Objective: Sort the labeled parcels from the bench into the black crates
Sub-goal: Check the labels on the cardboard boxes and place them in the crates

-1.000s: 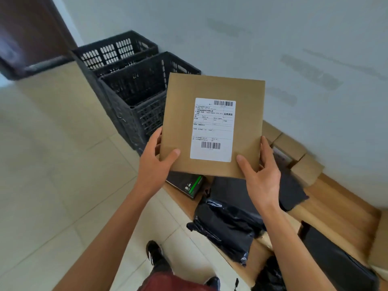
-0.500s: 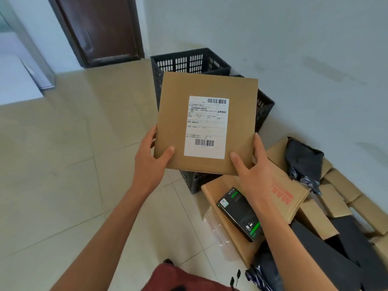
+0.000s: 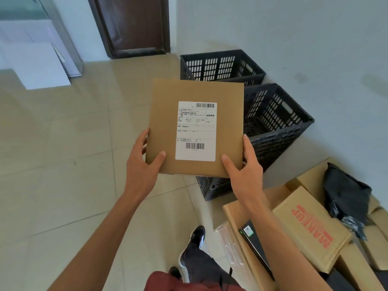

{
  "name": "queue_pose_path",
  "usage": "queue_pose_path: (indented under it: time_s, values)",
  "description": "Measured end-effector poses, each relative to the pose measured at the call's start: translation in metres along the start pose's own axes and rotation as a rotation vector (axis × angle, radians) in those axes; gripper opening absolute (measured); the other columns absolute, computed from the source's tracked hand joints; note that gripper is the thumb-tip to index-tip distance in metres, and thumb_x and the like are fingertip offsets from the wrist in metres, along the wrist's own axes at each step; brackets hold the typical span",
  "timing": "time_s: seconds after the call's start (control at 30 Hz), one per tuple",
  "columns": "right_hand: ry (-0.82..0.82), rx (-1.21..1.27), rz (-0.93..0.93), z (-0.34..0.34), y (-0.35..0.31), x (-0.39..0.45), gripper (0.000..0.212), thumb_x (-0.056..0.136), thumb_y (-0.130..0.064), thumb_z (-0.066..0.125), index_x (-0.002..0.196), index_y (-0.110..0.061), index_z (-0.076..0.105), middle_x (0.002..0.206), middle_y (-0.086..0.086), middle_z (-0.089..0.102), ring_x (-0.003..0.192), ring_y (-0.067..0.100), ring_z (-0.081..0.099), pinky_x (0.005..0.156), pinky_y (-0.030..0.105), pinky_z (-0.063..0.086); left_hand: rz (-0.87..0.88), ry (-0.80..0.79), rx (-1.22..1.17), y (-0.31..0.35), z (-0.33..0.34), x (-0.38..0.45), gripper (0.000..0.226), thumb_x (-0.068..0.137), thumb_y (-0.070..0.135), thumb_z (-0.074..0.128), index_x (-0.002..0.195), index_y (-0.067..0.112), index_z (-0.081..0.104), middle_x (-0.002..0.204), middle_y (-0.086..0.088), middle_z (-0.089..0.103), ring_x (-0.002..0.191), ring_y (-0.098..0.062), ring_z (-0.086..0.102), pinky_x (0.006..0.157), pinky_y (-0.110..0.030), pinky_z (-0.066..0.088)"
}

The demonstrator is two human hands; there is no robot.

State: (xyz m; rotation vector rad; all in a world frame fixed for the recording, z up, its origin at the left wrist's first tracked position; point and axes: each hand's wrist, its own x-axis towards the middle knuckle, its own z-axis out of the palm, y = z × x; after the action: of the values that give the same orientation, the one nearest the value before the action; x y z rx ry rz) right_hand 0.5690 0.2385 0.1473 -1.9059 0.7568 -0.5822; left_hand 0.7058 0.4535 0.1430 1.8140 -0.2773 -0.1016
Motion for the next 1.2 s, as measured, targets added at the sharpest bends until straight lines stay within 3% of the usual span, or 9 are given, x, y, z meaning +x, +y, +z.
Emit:
queue_pose_path:
  time_s: [0.13, 0.37, 0.53, 0.67, 0.77, 0.83, 1.07, 1.2]
  values:
    - [0.012, 0.028, 0.022, 0.013, 0.007, 0.044, 0.084, 0.096, -0.024, 0.074, 0.164, -0.026, 0.026, 0.142, -0.021, 0.045, 0.124, 0.000, 0.049, 0.088, -0.008, 0.035, 0.004, -0.028, 0.042, -0.002, 0.017, 0.043, 0.071, 0.096, 0.019, 0.072, 0.156, 0.039, 0.038, 0.148, 0.023, 0.048, 0.122, 0.007, 0.052, 0.089, -0.016, 0.047]
    - [0.070, 0.073, 0.096, 0.027, 0.021, 0.119, 0.083, 0.096, -0.026, 0.074, 0.164, -0.026, 0.027, 0.135, -0.025, 0.045, 0.118, -0.003, 0.050, 0.084, -0.008, 0.035, 0.023, -0.103, 0.097, 0.006, 0.060, 0.131, 0.070, 0.097, 0.020, 0.072, 0.156, 0.038, 0.038, 0.151, 0.019, 0.048, 0.127, -0.005, 0.054, 0.093, -0.021, 0.048]
    - [0.118, 0.091, 0.147, 0.027, 0.030, 0.160, 0.082, 0.097, -0.024, 0.074, 0.164, -0.026, 0.026, 0.124, -0.039, 0.042, 0.105, -0.032, 0.047, 0.081, -0.008, 0.035, 0.021, -0.162, 0.120, 0.007, 0.093, 0.178, 0.071, 0.097, 0.021, 0.072, 0.156, 0.039, 0.037, 0.152, 0.019, 0.047, 0.127, -0.005, 0.052, 0.089, -0.013, 0.044]
    - [0.145, 0.064, 0.203, 0.029, 0.033, 0.185, 0.085, 0.097, -0.026, 0.073, 0.166, -0.027, 0.021, 0.140, -0.025, 0.044, 0.114, -0.012, 0.050, 0.083, -0.010, 0.033, 0.023, -0.226, 0.121, 0.005, 0.117, 0.217, 0.070, 0.097, 0.022, 0.071, 0.156, 0.038, 0.038, 0.153, 0.019, 0.047, 0.129, -0.007, 0.052, 0.098, -0.024, 0.047]
    - [0.162, 0.047, 0.255, 0.033, 0.039, 0.205, 0.087, 0.097, -0.028, 0.072, 0.166, -0.030, 0.019, 0.140, -0.022, 0.045, 0.107, -0.015, 0.053, 0.080, -0.010, 0.033, 0.033, -0.282, 0.126, 0.003, 0.136, 0.250, 0.069, 0.097, 0.021, 0.071, 0.156, 0.037, 0.039, 0.152, 0.020, 0.047, 0.128, -0.008, 0.052, 0.100, -0.028, 0.048]
    - [0.190, 0.039, 0.289, 0.038, 0.042, 0.221, 0.087, 0.097, -0.027, 0.072, 0.166, -0.030, 0.018, 0.140, -0.022, 0.045, 0.104, -0.023, 0.049, 0.079, -0.010, 0.034, 0.033, -0.333, 0.115, -0.001, 0.148, 0.274, 0.069, 0.097, 0.020, 0.071, 0.156, 0.037, 0.039, 0.151, 0.020, 0.048, 0.128, -0.008, 0.052, 0.101, -0.029, 0.048]
    - [0.369, 0.014, 0.394, 0.065, 0.034, 0.267, 0.085, 0.099, -0.025, 0.070, 0.166, -0.031, 0.018, 0.143, -0.023, 0.043, 0.120, -0.003, 0.047, 0.078, -0.011, 0.035, 0.062, -0.593, 0.113, -0.008, 0.185, 0.368, 0.071, 0.097, 0.018, 0.071, 0.158, 0.037, 0.038, 0.149, 0.016, 0.050, 0.129, -0.007, 0.050, 0.100, -0.027, 0.050]
    - [0.518, 0.034, 0.461, 0.070, 0.031, 0.279, 0.082, 0.099, -0.021, 0.070, 0.165, -0.028, 0.023, 0.142, -0.024, 0.044, 0.105, -0.028, 0.049, 0.077, -0.011, 0.033, 0.113, -0.773, 0.133, -0.008, 0.216, 0.408, 0.073, 0.097, 0.022, 0.070, 0.159, 0.037, 0.035, 0.150, 0.013, 0.051, 0.131, -0.009, 0.051, 0.104, -0.033, 0.049]
